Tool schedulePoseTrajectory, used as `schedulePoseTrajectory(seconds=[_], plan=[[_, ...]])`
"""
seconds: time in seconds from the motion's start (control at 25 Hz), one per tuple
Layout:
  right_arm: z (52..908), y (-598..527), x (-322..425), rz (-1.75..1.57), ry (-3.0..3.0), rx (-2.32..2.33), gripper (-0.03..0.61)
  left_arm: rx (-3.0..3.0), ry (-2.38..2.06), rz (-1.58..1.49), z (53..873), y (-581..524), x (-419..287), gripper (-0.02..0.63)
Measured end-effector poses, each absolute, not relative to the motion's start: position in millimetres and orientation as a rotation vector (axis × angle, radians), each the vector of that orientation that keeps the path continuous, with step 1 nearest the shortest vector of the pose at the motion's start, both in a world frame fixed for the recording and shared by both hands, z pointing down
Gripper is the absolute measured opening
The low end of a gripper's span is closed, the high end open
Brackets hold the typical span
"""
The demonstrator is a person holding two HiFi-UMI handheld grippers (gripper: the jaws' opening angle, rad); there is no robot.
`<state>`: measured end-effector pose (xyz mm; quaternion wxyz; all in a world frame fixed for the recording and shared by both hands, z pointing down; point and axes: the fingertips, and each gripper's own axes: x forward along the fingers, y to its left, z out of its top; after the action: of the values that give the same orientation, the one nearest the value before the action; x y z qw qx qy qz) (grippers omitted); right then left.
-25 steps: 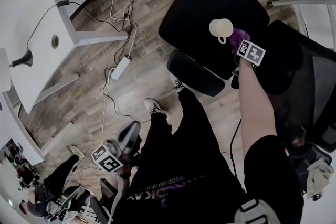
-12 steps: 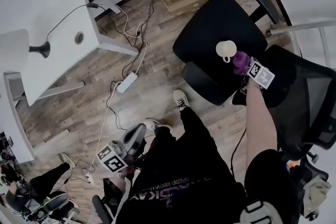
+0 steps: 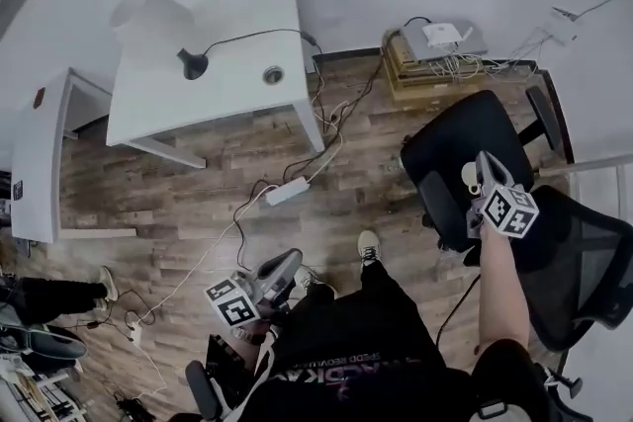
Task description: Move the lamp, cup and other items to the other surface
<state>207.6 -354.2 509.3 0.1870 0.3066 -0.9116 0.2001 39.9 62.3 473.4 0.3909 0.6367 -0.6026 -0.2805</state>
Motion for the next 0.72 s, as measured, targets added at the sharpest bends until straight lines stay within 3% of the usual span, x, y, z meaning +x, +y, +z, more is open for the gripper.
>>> schedulePoseTrajectory(seconds=[0.32,0.72], plan=[[410.9,-121.4,57.2,0.430,-2.773,0.003,0.003,1.635,-1.630,-0.786,451.7,121.9,9.1,-0.002],[412.0,123.6,8.9,0.678,-2.630,-0.657,0.003,1.648,-1.696,-0.834,437.9,180.2,-21.3,0.000]])
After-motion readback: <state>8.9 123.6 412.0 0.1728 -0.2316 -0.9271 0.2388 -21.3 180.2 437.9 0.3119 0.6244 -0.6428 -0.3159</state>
